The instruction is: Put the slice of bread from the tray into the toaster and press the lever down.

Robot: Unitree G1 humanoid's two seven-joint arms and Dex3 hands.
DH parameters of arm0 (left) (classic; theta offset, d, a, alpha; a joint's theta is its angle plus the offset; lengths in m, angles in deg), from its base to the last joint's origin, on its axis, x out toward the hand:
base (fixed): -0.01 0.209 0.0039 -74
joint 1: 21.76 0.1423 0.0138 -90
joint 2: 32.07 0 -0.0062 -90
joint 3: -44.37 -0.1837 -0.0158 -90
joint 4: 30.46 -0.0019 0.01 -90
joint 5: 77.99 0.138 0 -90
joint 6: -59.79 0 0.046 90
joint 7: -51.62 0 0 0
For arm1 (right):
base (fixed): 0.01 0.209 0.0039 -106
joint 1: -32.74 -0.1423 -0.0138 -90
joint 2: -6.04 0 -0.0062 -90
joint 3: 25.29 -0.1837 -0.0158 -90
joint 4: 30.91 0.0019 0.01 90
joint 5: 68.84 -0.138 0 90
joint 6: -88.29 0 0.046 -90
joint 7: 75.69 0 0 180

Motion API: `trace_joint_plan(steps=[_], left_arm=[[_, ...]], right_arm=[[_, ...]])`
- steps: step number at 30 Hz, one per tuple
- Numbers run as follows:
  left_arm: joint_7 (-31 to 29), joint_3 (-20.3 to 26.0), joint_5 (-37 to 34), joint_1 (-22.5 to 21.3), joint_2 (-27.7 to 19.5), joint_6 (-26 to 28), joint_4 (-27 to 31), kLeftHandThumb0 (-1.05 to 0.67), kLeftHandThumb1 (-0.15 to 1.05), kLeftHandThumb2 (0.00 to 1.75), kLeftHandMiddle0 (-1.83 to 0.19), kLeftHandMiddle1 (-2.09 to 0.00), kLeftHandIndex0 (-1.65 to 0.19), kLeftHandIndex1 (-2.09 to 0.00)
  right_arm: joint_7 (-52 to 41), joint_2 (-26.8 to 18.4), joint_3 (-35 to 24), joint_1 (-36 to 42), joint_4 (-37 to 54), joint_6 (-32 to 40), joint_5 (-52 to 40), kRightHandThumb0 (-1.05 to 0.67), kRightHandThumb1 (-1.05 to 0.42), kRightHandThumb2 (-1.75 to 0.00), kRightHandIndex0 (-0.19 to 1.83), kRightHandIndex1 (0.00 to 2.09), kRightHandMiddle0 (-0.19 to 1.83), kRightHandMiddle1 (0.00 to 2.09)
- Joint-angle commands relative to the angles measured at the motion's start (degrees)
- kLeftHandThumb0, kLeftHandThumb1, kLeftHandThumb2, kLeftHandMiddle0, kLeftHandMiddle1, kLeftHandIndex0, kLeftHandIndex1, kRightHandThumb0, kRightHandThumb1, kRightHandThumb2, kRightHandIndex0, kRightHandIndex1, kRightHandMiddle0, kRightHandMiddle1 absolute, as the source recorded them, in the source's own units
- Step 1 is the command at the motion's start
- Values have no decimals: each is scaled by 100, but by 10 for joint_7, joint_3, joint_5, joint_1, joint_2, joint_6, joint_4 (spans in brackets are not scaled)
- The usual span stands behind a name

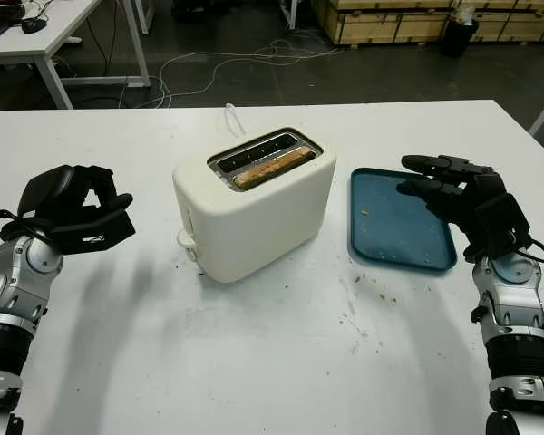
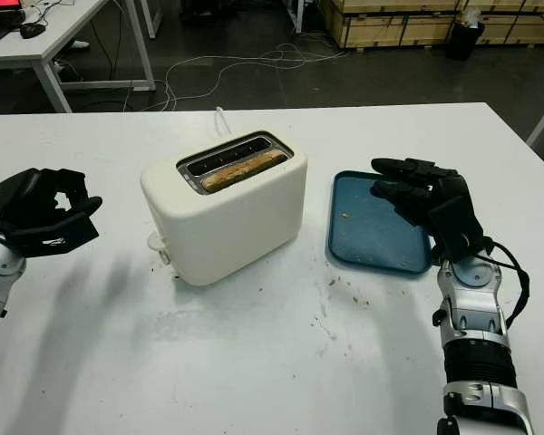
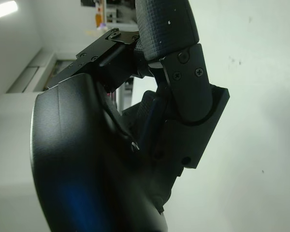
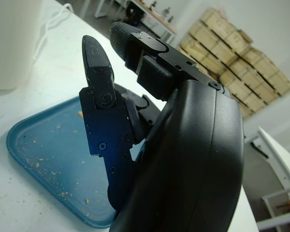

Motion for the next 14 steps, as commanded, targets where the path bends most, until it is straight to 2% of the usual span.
trace_joint_plan(steps=[1, 14], left_arm=[[9, -8, -1, -14, 9, -14, -12, -105, 92, 85, -157, -175, -149, -175], [30, -13, -2, -18, 20, -41, -28, -105, 92, 85, -157, -175, -146, -175]], right_arm=[[-4, 2, 4, -9, -1, -2, -4, -48, -92, -3, 101, 37, 105, 1], [-1, 3, 19, 3, 10, -7, 2, -50, -92, -7, 100, 33, 102, 0]])
